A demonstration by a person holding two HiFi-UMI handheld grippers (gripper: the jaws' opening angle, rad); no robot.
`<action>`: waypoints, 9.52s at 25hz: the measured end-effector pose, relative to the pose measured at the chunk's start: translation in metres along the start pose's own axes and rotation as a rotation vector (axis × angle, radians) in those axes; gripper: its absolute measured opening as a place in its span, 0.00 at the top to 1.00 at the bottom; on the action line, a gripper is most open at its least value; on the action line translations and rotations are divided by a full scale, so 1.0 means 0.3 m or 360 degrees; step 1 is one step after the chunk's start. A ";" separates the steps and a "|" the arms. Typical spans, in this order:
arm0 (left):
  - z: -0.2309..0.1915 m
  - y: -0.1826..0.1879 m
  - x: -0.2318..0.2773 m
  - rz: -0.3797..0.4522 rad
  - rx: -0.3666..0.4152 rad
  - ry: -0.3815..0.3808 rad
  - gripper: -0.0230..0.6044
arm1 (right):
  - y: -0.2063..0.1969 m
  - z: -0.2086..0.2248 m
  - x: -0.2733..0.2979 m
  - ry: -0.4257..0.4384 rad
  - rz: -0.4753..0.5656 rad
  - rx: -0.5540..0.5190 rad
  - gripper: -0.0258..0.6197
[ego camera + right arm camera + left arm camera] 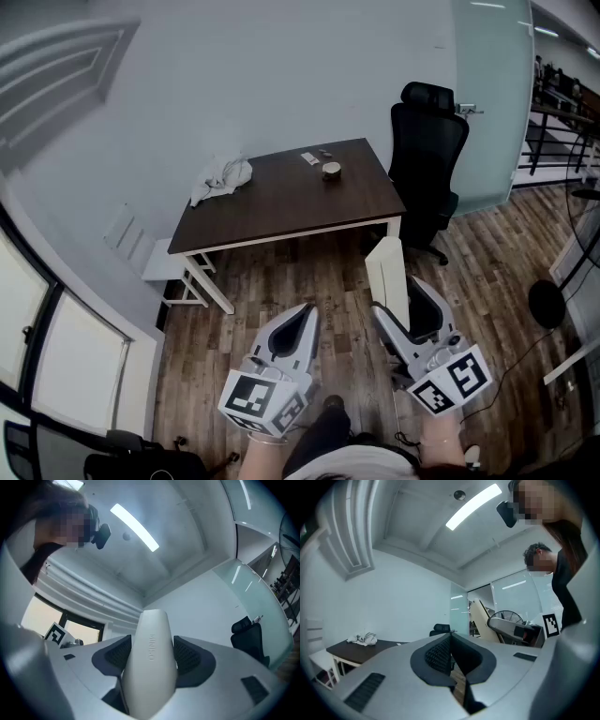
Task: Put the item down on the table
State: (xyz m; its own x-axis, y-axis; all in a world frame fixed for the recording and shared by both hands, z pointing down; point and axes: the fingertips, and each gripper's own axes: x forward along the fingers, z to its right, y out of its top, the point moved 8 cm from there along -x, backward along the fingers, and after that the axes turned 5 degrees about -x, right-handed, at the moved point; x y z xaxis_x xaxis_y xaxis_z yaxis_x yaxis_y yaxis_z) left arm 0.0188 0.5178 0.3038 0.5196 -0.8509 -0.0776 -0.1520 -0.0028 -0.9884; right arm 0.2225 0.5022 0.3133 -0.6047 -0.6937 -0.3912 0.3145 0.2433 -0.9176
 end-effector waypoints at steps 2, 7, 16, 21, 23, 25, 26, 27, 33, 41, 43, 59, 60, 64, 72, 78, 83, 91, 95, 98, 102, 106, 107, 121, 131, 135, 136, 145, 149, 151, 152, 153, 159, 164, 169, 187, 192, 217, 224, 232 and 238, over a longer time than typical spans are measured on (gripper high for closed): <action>-0.020 -0.002 0.016 -0.0002 -0.0004 -0.0009 0.93 | -0.012 0.008 0.019 -0.0002 -0.0001 0.0001 0.51; -0.086 -0.002 0.058 -0.0014 -0.0020 -0.0019 0.93 | -0.038 0.030 0.084 0.0023 0.0053 0.0040 0.51; -0.264 -0.016 0.137 -0.0036 -0.0057 -0.0029 0.93 | -0.139 0.067 0.249 -0.0004 0.0016 0.0030 0.51; -0.382 -0.034 0.191 -0.0040 -0.0072 -0.0024 0.93 | -0.207 0.105 0.359 -0.0014 0.0002 0.0043 0.51; -0.435 -0.035 0.219 -0.0044 -0.0078 -0.0021 0.93 | -0.230 0.123 0.409 -0.0016 0.0004 0.0057 0.51; -0.494 -0.027 0.248 -0.0044 -0.0091 -0.0023 0.93 | -0.246 0.134 0.471 -0.0012 -0.0006 0.0052 0.51; -0.522 -0.021 0.261 -0.0042 -0.0096 -0.0026 0.93 | -0.253 0.135 0.502 -0.0010 -0.0014 0.0043 0.51; -0.547 -0.016 0.274 -0.0040 -0.0099 -0.0030 0.93 | -0.261 0.137 0.532 -0.0007 -0.0018 0.0035 0.51; -0.662 -0.004 0.345 -0.0034 -0.0107 -0.0071 0.93 | -0.310 0.158 0.667 -0.0014 -0.0039 0.0014 0.51; -0.783 0.019 0.396 -0.0033 -0.0110 -0.0115 0.93 | -0.350 0.160 0.785 -0.0048 -0.0047 0.0002 0.51; -0.807 0.013 0.409 -0.0028 -0.0117 -0.0120 0.93 | -0.365 0.163 0.806 -0.0051 -0.0058 -0.0003 0.51; -0.958 -0.001 0.569 -0.0041 -0.0150 -0.0126 0.93 | -0.446 0.279 0.989 -0.0047 -0.0092 -0.0003 0.51; -0.968 -0.004 0.587 -0.0041 -0.0148 -0.0123 0.93 | -0.455 0.294 1.004 -0.0043 -0.0092 0.0002 0.51; -1.012 -0.005 0.672 -0.0058 -0.0142 -0.0109 0.93 | -0.482 0.365 1.067 -0.0037 -0.0086 0.0016 0.51; -1.117 -0.013 0.913 -0.0084 -0.0122 -0.0121 0.93 | -0.541 0.566 1.219 -0.0041 -0.0083 0.0029 0.51; -1.195 0.014 1.113 -0.0097 -0.0103 -0.0128 0.93 | -0.568 0.736 1.356 -0.0043 -0.0074 0.0050 0.51; -1.267 0.016 1.264 -0.0109 -0.0094 -0.0109 0.93 | -0.603 0.872 1.472 -0.0030 -0.0079 0.0070 0.51; -1.369 0.018 1.479 -0.0109 -0.0105 -0.0054 0.93 | -0.656 1.060 1.638 0.0021 -0.0092 0.0089 0.51; -1.394 0.010 1.564 -0.0106 -0.0110 -0.0031 0.93 | -0.674 1.134 1.693 0.0056 -0.0098 0.0094 0.51; -1.409 0.009 1.621 -0.0091 -0.0103 -0.0010 0.93 | -0.688 1.183 1.733 0.0084 -0.0096 0.0097 0.51; -1.423 0.012 1.668 -0.0079 -0.0106 0.0012 0.93 | -0.700 1.226 1.773 0.0113 -0.0115 0.0075 0.51; -1.430 0.005 1.702 -0.0084 -0.0107 0.0033 0.93 | -0.716 1.262 1.801 0.0140 -0.0137 0.0056 0.51; -1.433 0.003 1.708 -0.0085 -0.0106 0.0033 0.93 | -0.721 1.268 1.808 0.0147 -0.0145 0.0044 0.51; -1.528 -0.015 1.844 -0.0111 -0.0110 -0.0017 0.93 | -0.828 1.358 1.928 0.0165 -0.0292 -0.0120 0.51; -1.689 -0.024 1.933 -0.0126 -0.0128 -0.0051 0.93 | -0.957 1.407 2.052 0.0160 -0.0470 -0.0262 0.51; -1.746 -0.024 1.966 -0.0134 -0.0128 -0.0064 0.93 | -1.015 1.435 2.098 0.0163 -0.0542 -0.0297 0.51; -1.759 -0.024 1.973 -0.0136 -0.0130 -0.0067 0.93 | -1.030 1.440 2.108 0.0166 -0.0564 -0.0311 0.51; -1.870 -0.017 2.041 -0.0134 -0.0142 -0.0099 0.93 | -1.169 1.470 2.189 0.0206 -0.0742 -0.0423 0.52; -1.901 -0.023 2.063 -0.0139 -0.0146 -0.0117 0.93 | -1.235 1.487 2.201 0.0216 -0.0819 -0.0423 0.52; -1.918 -0.027 2.070 -0.0144 -0.0154 -0.0122 0.93 | -1.266 1.491 2.207 0.0225 -0.0867 -0.0425 0.52; -1.926 -0.029 2.072 -0.0146 -0.0157 -0.0124 0.93 | -1.281 1.492 2.212 0.0230 -0.0889 -0.0426 0.52; -1.935 -0.030 2.074 -0.0148 -0.0158 -0.0127 0.93 | -1.295 1.492 2.216 0.0236 -0.0909 -0.0427 0.52; -1.975 -0.029 2.093 -0.0156 -0.0163 -0.0142 0.93 | -1.376 1.505 2.239 0.0256 -0.0990 -0.0418 0.52; -2.005 -0.032 2.099 -0.0160 -0.0163 -0.0151 0.93 | -1.450 1.511 2.243 0.0275 -0.1074 -0.0436 0.52; -2.032 -0.036 2.107 -0.0168 -0.0165 -0.0148 0.93 | -1.530 1.530 2.238 0.0280 -0.1154 -0.0445 0.52; -2.107 -0.047 2.121 -0.0190 -0.0186 -0.0137 0.93 | -1.739 1.560 2.254 0.0343 -0.1331 -0.0461 0.56; -2.118 -0.059 2.119 -0.0214 -0.0181 -0.0144 0.93 | -1.809 1.579 2.253 0.0303 -0.1385 -0.0498 0.87; -2.110 -0.072 2.062 -0.0235 -0.0201 -0.0117 0.93 | -1.817 1.561 2.238 0.0220 -0.1389 -0.0308 0.92; -2.062 -0.066 2.036 -0.0218 -0.0197 -0.0114 0.93 | -1.761 1.557 2.220 0.0166 -0.1327 -0.0281 0.93; -2.015 -0.059 1.987 -0.0201 -0.0192 -0.0089 0.93 | -1.676 1.538 2.193 0.0107 -0.1227 -0.0235 0.95; -1.972 -0.050 1.960 -0.0184 -0.0178 -0.0078 0.93 | -1.586 1.519 2.175 0.0064 -0.1104 -0.0174 0.95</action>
State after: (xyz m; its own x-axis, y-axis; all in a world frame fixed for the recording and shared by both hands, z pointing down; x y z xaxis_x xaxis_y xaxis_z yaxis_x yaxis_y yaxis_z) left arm -0.1708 -0.2934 0.3505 0.5792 -0.8147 0.0271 -0.1799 -0.1601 -0.9706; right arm 0.0117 -0.3752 0.5270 -0.6665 -0.6882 0.2867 -0.2280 -0.1780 -0.9573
